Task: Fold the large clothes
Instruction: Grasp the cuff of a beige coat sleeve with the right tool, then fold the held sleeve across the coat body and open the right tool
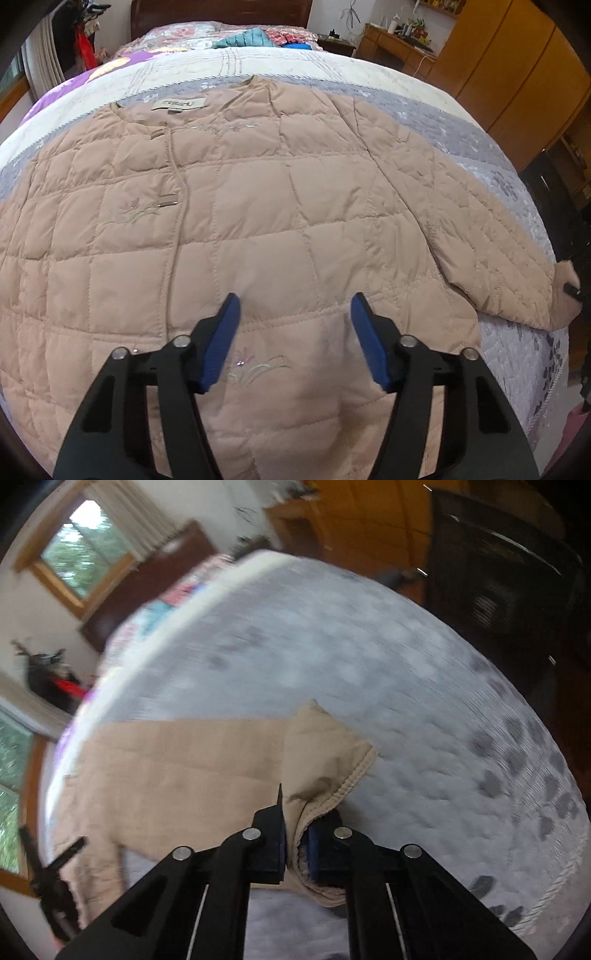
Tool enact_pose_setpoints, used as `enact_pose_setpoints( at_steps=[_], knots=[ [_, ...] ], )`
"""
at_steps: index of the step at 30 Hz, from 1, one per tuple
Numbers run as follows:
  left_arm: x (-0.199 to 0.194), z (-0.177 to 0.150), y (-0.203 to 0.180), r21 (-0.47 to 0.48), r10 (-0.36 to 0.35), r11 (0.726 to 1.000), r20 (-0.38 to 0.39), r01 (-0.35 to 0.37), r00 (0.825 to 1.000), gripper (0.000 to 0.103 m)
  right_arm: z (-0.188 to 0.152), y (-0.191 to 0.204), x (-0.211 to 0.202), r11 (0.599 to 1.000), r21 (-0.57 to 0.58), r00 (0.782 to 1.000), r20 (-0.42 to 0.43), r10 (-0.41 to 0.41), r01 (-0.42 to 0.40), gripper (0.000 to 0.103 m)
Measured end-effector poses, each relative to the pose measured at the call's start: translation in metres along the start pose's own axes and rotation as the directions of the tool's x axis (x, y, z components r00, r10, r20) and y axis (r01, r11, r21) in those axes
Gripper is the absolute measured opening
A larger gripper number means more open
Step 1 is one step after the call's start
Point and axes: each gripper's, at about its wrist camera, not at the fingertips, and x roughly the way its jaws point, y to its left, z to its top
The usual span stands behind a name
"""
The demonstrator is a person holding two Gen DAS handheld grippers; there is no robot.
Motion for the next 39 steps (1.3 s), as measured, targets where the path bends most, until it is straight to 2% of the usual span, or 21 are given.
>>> enact_pose_setpoints(
  at_steps=[3,7,9,15,19,24,27,28,31,33,35,37,39],
  knots=[
    [-0.004,-0.001,0.004,0.001,0.000,1.000,0.004,0.000,1.000,0.052,0.003,0.043,-0.009,0.994,-0.060,0.996,0.019,0.089,-0.088,0.008],
    [-0.013,-0.005,0.014,-0.004,-0.006,1.000,0.011,0.006,1.000,0.042,0.003,0.106,-0.002,0.979,-0.168,0.993,0.008,0.121,-0.118,0.008],
    [-0.017,-0.007,0.021,-0.010,-0.006,1.000,0.014,0.007,1.000,0.042,-0.001,0.140,0.008,0.964,-0.214,0.988,-0.020,0.156,-0.157,0.008],
    [-0.031,-0.010,0.044,-0.031,0.001,1.000,0.038,0.000,0.999,0.042,-0.020,0.217,0.043,0.925,-0.324,0.979,-0.099,0.177,-0.200,0.008],
    [-0.034,-0.011,0.053,-0.037,0.012,0.999,0.042,-0.011,0.999,0.042,-0.036,0.258,0.075,0.902,-0.394,0.982,-0.130,0.135,-0.176,0.008],
    [-0.031,-0.014,0.060,-0.045,0.014,0.999,0.037,-0.012,0.999,0.042,-0.049,0.280,0.106,0.889,-0.414,0.973,-0.194,0.125,-0.197,0.011],
    [-0.029,-0.014,0.061,-0.052,0.002,0.999,0.028,-0.001,1.000,0.042,-0.053,0.280,0.108,0.877,-0.394,0.952,-0.240,0.190,-0.274,0.023],
    [-0.029,-0.013,0.060,-0.052,-0.005,0.999,0.027,0.007,1.000,0.044,-0.053,0.278,0.100,0.861,-0.375,0.931,-0.254,0.261,-0.344,0.028],
    [-0.030,-0.012,0.050,-0.042,-0.028,0.999,0.031,0.029,0.999,0.047,-0.048,0.265,0.075,0.833,-0.336,0.896,-0.230,0.381,-0.440,0.034],
    [-0.030,-0.010,0.039,-0.033,-0.057,0.998,0.033,0.058,0.998,0.051,-0.043,0.255,0.059,0.852,-0.341,0.918,-0.168,0.360,-0.397,0.034],
    [-0.030,-0.007,0.020,-0.014,-0.107,0.994,0.033,0.108,0.994,0.055,-0.038,0.234,0.048,0.912,-0.336,0.972,-0.071,0.224,-0.235,0.035],
    [-0.026,-0.004,0.001,-0.002,-0.168,0.986,0.021,0.169,0.985,0.063,-0.033,0.213,0.043,0.940,-0.305,0.987,-0.012,0.158,-0.154,0.035],
    [-0.018,0.000,-0.023,0.005,-0.231,0.973,-0.003,0.231,0.973,0.066,-0.030,0.189,0.043,0.962,-0.243,0.991,0.016,0.131,-0.123,0.035]
  ],
)
